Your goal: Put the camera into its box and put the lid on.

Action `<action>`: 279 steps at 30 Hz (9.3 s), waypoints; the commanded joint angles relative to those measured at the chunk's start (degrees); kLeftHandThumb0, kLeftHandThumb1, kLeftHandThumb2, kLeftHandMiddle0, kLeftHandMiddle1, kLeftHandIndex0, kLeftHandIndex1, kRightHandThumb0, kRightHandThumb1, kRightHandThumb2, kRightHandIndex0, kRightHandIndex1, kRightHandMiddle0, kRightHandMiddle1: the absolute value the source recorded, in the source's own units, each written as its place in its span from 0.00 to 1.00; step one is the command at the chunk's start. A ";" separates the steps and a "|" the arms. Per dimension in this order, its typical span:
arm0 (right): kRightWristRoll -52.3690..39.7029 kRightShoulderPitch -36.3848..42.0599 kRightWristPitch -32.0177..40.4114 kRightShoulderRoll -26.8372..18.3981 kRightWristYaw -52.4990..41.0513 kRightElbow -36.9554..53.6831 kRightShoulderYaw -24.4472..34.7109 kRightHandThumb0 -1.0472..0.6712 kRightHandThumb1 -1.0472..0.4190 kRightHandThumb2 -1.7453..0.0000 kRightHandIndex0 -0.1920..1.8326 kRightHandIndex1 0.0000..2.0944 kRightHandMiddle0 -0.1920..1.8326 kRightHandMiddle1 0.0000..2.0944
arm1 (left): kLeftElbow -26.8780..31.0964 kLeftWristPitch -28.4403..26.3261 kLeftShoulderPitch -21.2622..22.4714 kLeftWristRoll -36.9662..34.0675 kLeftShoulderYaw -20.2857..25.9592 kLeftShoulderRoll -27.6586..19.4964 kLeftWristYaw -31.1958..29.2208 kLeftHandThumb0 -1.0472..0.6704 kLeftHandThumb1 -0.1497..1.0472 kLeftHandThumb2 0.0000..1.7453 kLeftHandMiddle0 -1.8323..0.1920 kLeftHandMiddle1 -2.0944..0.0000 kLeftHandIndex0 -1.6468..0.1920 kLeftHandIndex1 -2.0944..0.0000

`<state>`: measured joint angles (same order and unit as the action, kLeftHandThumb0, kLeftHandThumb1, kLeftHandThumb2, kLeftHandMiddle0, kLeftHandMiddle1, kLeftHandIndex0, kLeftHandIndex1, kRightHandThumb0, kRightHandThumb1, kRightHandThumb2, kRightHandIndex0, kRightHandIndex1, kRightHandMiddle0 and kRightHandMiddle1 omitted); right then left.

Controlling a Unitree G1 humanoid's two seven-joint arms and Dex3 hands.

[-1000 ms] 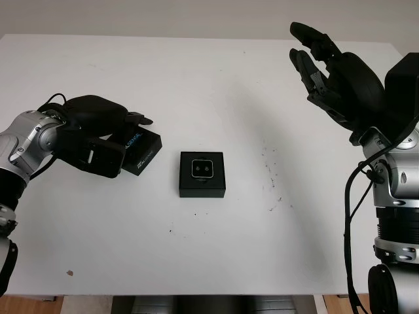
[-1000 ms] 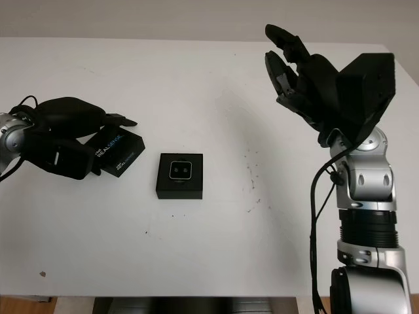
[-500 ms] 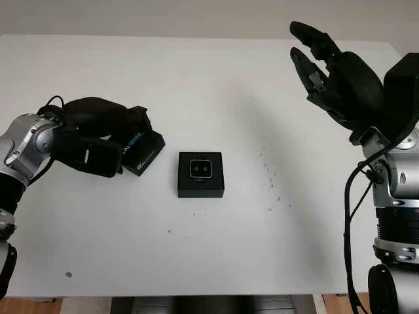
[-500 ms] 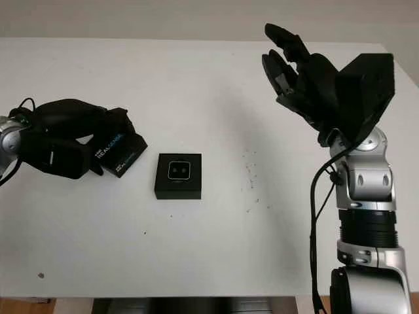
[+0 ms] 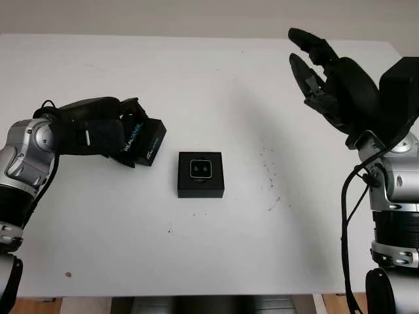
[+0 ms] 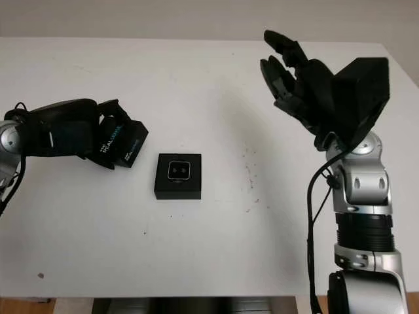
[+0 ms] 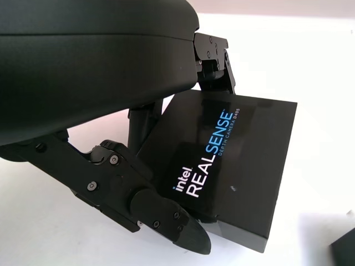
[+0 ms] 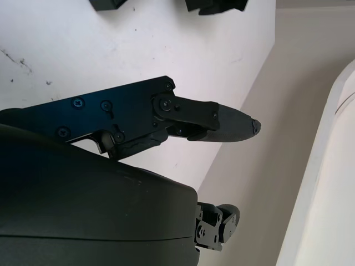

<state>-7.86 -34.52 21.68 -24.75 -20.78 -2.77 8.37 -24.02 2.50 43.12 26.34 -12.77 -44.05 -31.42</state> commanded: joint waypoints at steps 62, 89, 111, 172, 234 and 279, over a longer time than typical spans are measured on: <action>10.60 10.13 -2.64 11.44 9.74 7.27 -11.44 0.20 0.00 0.74 0.13 0.04 0.11 0.13 | 36.35 -61.80 7.32 -0.72 -14.34 3.93 -20.13 0.43 1.00 0.15 0.70 0.08 0.78 0.11; 10.84 10.13 -6.73 13.46 9.74 3.60 -11.94 0.22 0.00 0.73 0.12 0.03 0.09 0.13 | 39.59 -75.45 12.57 -6.81 -20.69 4.78 -17.72 0.46 1.00 0.13 0.69 0.00 0.75 0.04; 9.81 11.23 -7.86 14.30 10.23 3.29 -11.12 0.20 0.00 0.74 0.13 0.03 0.11 0.09 | 39.81 -69.87 11.38 -12.81 -23.77 4.01 -12.27 0.44 1.00 0.17 0.80 0.05 0.80 0.08; 9.75 11.53 -5.56 15.16 12.42 4.12 -11.09 0.20 0.00 0.74 0.12 0.03 0.12 0.06 | 42.86 -79.54 17.85 -22.49 -30.98 6.13 -8.47 0.34 1.00 0.23 0.93 0.00 0.95 0.00; 10.04 11.17 -5.92 14.87 12.05 3.49 -10.67 0.20 0.00 0.74 0.13 0.03 0.14 0.04 | 52.09 -91.74 26.89 -42.87 -29.57 4.22 -6.93 0.32 1.00 0.25 0.99 0.99 1.00 1.00; 10.71 11.43 -6.79 13.04 9.53 3.14 -9.53 0.21 0.00 0.74 0.13 0.02 0.15 0.03 | 45.15 -37.81 6.15 -5.74 -21.70 -4.63 -8.57 0.31 1.00 0.20 1.00 1.00 1.00 1.00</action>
<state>3.21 -23.23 15.12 -11.51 -11.20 -0.12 -1.36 21.14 -36.25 49.94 19.33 -35.63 -48.44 -39.51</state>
